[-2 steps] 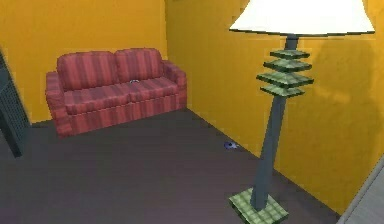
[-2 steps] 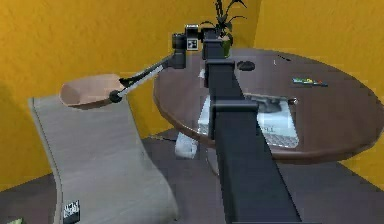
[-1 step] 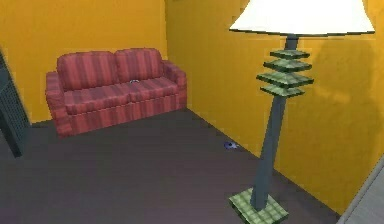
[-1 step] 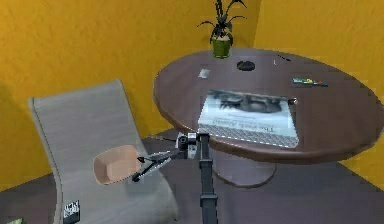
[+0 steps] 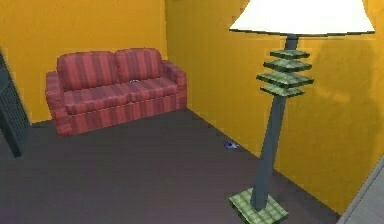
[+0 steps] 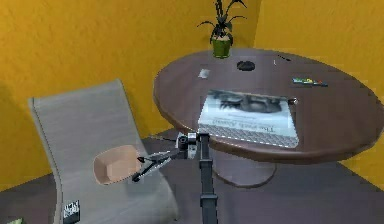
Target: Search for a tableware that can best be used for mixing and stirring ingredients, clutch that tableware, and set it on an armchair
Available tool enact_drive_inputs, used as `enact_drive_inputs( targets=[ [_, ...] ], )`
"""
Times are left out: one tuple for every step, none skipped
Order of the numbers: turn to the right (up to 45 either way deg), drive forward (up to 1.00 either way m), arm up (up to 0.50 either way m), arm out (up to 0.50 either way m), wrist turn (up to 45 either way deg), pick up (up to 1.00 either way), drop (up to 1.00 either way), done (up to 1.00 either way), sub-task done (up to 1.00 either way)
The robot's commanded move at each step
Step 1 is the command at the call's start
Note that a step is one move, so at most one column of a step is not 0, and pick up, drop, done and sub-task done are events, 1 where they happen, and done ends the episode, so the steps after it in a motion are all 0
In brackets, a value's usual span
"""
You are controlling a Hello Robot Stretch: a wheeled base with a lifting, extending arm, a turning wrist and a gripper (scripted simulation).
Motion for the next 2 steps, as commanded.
enact_drive_inputs(
  targets=[
    [0.0,0.0,0.0,0.0,0.0,0.0,1.0,0.0,0.0],
    [0.0,0.0,0.1,0.0,0.0,0.0,0.0,0.0,0.0]
  ],
)
